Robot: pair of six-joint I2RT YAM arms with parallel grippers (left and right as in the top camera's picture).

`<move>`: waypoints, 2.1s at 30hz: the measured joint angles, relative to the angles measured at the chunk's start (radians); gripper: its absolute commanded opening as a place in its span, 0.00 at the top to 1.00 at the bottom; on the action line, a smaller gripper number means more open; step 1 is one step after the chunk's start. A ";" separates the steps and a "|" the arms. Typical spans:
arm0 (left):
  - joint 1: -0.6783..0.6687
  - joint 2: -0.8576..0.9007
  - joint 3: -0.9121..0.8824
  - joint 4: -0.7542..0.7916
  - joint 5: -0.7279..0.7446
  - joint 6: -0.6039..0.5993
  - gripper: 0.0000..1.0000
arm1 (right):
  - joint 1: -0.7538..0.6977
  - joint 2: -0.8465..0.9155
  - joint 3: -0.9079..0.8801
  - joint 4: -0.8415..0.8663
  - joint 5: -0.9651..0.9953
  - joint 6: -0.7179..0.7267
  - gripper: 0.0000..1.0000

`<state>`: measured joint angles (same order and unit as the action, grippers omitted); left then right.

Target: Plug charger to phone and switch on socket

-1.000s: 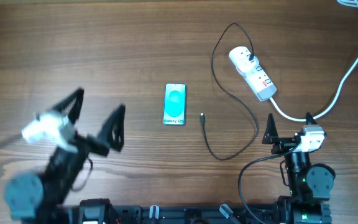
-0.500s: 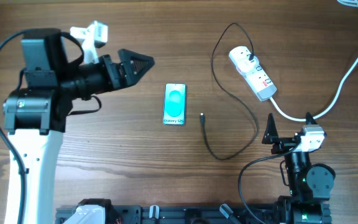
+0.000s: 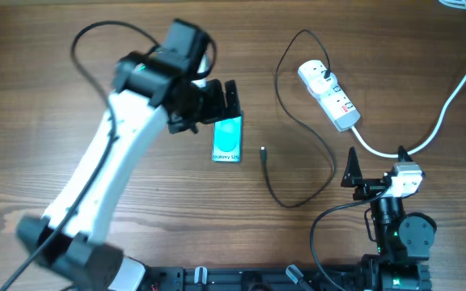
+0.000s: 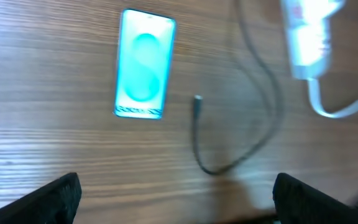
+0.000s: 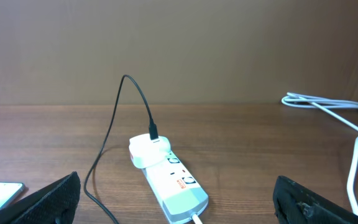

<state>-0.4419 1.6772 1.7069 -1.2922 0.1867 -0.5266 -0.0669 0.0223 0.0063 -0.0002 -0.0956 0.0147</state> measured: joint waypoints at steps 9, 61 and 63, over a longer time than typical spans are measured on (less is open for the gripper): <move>-0.034 0.190 0.013 0.018 -0.130 -0.002 0.00 | 0.000 0.000 0.000 0.000 0.000 0.000 0.00; -0.097 0.467 0.013 0.193 -0.224 0.093 0.00 | 0.000 0.000 0.000 0.000 0.000 0.000 0.00; -0.097 0.469 0.013 0.202 -0.227 0.092 0.00 | 0.000 0.000 0.000 0.000 0.000 0.000 0.00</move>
<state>-0.5388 2.1464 1.7199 -1.0904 -0.0406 -0.4347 -0.0669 0.0223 0.0063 -0.0002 -0.0956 0.0147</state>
